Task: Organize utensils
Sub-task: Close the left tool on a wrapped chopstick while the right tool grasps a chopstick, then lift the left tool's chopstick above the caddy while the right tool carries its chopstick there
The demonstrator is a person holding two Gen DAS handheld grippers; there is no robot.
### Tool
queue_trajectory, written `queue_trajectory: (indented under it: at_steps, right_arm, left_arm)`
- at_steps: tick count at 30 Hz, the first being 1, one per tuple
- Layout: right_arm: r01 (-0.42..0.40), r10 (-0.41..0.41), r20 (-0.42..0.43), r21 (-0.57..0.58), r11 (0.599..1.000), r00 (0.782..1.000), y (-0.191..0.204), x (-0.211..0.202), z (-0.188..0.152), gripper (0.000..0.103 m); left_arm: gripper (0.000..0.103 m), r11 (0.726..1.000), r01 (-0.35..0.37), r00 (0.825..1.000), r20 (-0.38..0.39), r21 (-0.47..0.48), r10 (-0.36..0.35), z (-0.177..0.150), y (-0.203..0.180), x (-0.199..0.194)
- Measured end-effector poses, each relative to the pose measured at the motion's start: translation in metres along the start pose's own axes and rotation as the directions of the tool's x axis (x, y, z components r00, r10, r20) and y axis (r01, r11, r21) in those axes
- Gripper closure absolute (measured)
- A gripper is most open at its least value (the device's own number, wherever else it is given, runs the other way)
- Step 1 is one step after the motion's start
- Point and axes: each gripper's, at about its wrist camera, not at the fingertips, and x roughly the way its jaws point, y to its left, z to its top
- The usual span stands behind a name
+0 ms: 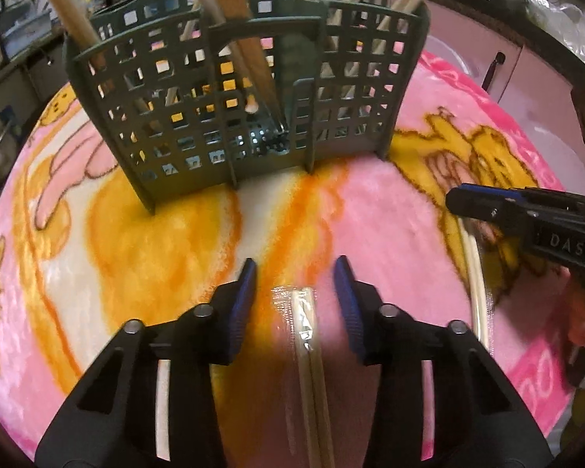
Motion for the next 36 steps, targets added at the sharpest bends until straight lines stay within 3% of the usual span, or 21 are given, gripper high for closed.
queue_trajectory:
  at_steps: [1, 6, 12, 18, 30, 36]
  right_arm:
    - [0.001, -0.001, 0.003, -0.009, 1.000, 1.000, 0.001, 0.000, 0.000, 0.089]
    - [0.003, -0.001, 0.034, -0.049, 0.999, 0.999, 0.012, -0.009, -0.003, 0.097]
    - [-0.003, 0.008, 0.095, -0.059, 0.998, 0.995, 0.018, -0.032, 0.000, 0.100]
    - [-0.018, 0.043, 0.214, -0.118, 0.993, 0.976, 0.039, -0.073, 0.007, 0.101]
    - [-0.028, 0.109, 0.370, -0.218, 0.975, 0.923, 0.079, -0.143, 0.020, 0.102]
    - [-0.012, 0.096, 0.411, -0.203, 0.979, 0.906, 0.081, -0.163, 0.030, 0.102]
  left_arm:
    - [0.084, 1.000, -0.008, 1.000, 0.003, 0.006, 0.008, 0.000, -0.002, 0.000]
    - [0.097, 1.000, 0.007, 1.000, 0.003, 0.025, -0.007, 0.003, -0.005, -0.004]
    - [0.098, 0.999, 0.052, 0.998, 0.041, 0.014, -0.052, 0.014, -0.002, -0.025]
    - [0.099, 0.998, 0.060, 0.990, 0.132, -0.003, -0.060, 0.034, 0.003, -0.061]
    - [0.100, 0.996, 0.089, 0.939, 0.333, -0.007, -0.081, 0.072, 0.006, -0.140]
    - [0.103, 0.994, 0.108, 0.915, 0.391, 0.005, -0.101, 0.086, 0.004, -0.165]
